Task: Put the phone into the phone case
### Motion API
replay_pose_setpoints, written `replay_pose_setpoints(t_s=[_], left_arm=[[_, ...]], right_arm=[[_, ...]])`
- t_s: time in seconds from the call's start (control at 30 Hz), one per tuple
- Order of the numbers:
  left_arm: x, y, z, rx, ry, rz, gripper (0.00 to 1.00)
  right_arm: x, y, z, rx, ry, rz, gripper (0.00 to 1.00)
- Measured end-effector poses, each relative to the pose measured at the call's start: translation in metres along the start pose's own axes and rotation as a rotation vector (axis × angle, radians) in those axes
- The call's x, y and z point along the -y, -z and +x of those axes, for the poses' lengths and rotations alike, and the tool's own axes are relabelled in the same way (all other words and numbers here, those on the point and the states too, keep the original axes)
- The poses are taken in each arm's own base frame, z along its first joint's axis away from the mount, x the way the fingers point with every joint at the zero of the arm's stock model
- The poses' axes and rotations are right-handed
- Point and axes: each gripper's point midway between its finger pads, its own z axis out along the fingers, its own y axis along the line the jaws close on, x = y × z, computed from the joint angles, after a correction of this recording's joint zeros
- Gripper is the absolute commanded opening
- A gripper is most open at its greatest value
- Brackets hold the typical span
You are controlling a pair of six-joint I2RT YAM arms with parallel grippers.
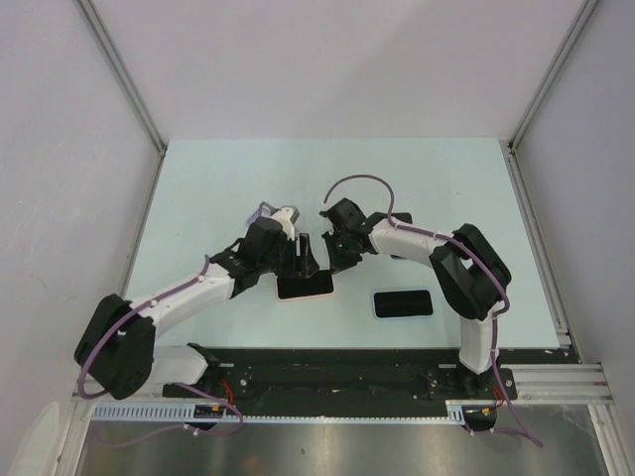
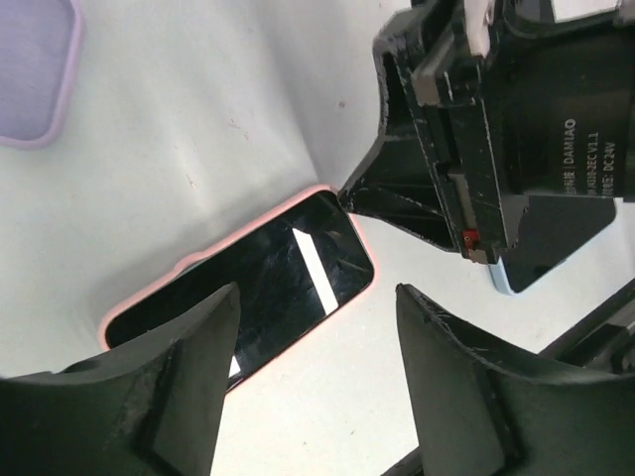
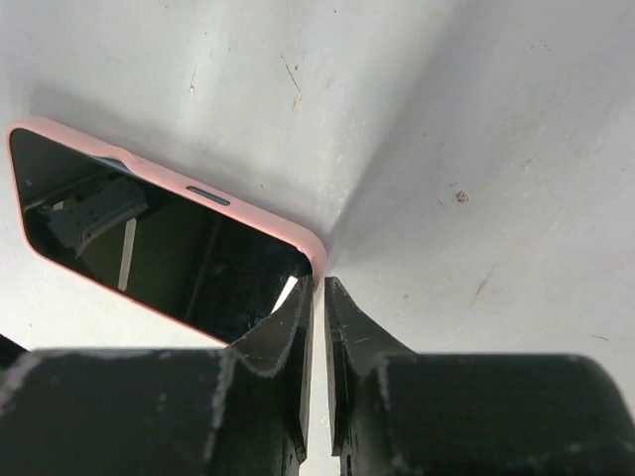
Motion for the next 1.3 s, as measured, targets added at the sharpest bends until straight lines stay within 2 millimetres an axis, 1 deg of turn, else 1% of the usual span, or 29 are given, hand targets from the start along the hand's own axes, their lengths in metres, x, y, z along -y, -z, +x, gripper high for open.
replay_pose_setpoints(t_s=[0.07, 0.17, 0.23, 0.27, 0.37, 0.43, 0.5, 0.53, 0.6, 0.63, 0.67, 0.7, 0.73, 0.8, 0.83, 0.93, 1.07, 1.17, 1.3], left_arm=[[-0.001, 0.006, -0.005, 0.022, 0.013, 0.009, 0.73], [-0.013, 0.012, -0.006, 0.03, 0.059, 0.015, 0.74], [-0.024, 0.017, -0.003, 0.029, 0.105, 0.015, 0.75], [-0.03, 0.019, -0.001, 0.03, 0.132, 0.017, 0.76], [-0.049, 0.028, 0.001, 0.046, 0.218, 0.025, 0.76], [-0.061, 0.035, 0.001, 0.065, 0.273, 0.027, 0.77], [-0.073, 0.042, 0.0, 0.09, 0.323, 0.035, 0.76], [-0.08, 0.046, 0.001, 0.102, 0.36, 0.04, 0.76], [-0.093, 0.05, 0.007, 0.111, 0.419, 0.036, 0.74], [-0.098, 0.051, 0.011, 0.109, 0.451, 0.037, 0.73], [-0.103, 0.052, 0.018, 0.102, 0.483, 0.041, 0.72], [-0.104, 0.052, 0.022, 0.095, 0.503, 0.044, 0.7], [-0.105, 0.052, 0.026, 0.089, 0.516, 0.053, 0.68], [-0.101, 0.052, 0.032, 0.078, 0.537, 0.083, 0.65], [-0.1, 0.051, 0.033, 0.074, 0.544, 0.096, 0.64], [-0.097, 0.048, 0.035, 0.063, 0.56, 0.121, 0.6], [-0.098, 0.043, 0.04, 0.035, 0.577, 0.13, 0.54], [-0.101, 0.037, 0.048, 0.0, 0.602, 0.124, 0.53], [-0.104, 0.031, 0.06, -0.048, 0.632, 0.11, 0.52]], right_arm=[[-0.001, 0.003, 0.0, 0.004, 0.004, -0.005, 0.18], [-0.005, 0.01, -0.004, 0.017, 0.009, -0.033, 0.38], [-0.007, 0.015, -0.007, 0.029, 0.014, -0.057, 0.46], [-0.008, 0.019, -0.009, 0.038, 0.017, -0.074, 0.48], [-0.01, 0.029, -0.011, 0.058, 0.01, -0.129, 0.5], [-0.009, 0.037, -0.011, 0.072, -0.005, -0.174, 0.6], [-0.006, 0.046, -0.012, 0.089, -0.035, -0.225, 0.64], [-0.003, 0.051, -0.012, 0.106, -0.051, -0.258, 0.69], [0.002, 0.06, -0.012, 0.128, -0.084, -0.312, 0.73], [0.005, 0.064, -0.014, 0.144, -0.102, -0.338, 0.78], [0.008, 0.069, -0.015, 0.162, -0.119, -0.371, 0.8], [0.011, 0.072, -0.016, 0.17, -0.138, -0.39, 0.83], [0.013, 0.075, -0.018, 0.184, -0.15, -0.415, 0.89], [0.016, 0.08, -0.019, 0.204, -0.168, -0.456, 0.92], [0.016, 0.083, -0.019, 0.213, -0.17, -0.473, 0.95], [0.011, 0.092, -0.021, 0.235, -0.156, -0.511, 0.98], [0.006, 0.103, -0.027, 0.27, -0.129, -0.541, 1.0], [0.004, 0.107, -0.03, 0.287, -0.116, -0.555, 1.0], [0.005, 0.107, -0.031, 0.291, -0.117, -0.555, 1.0]])
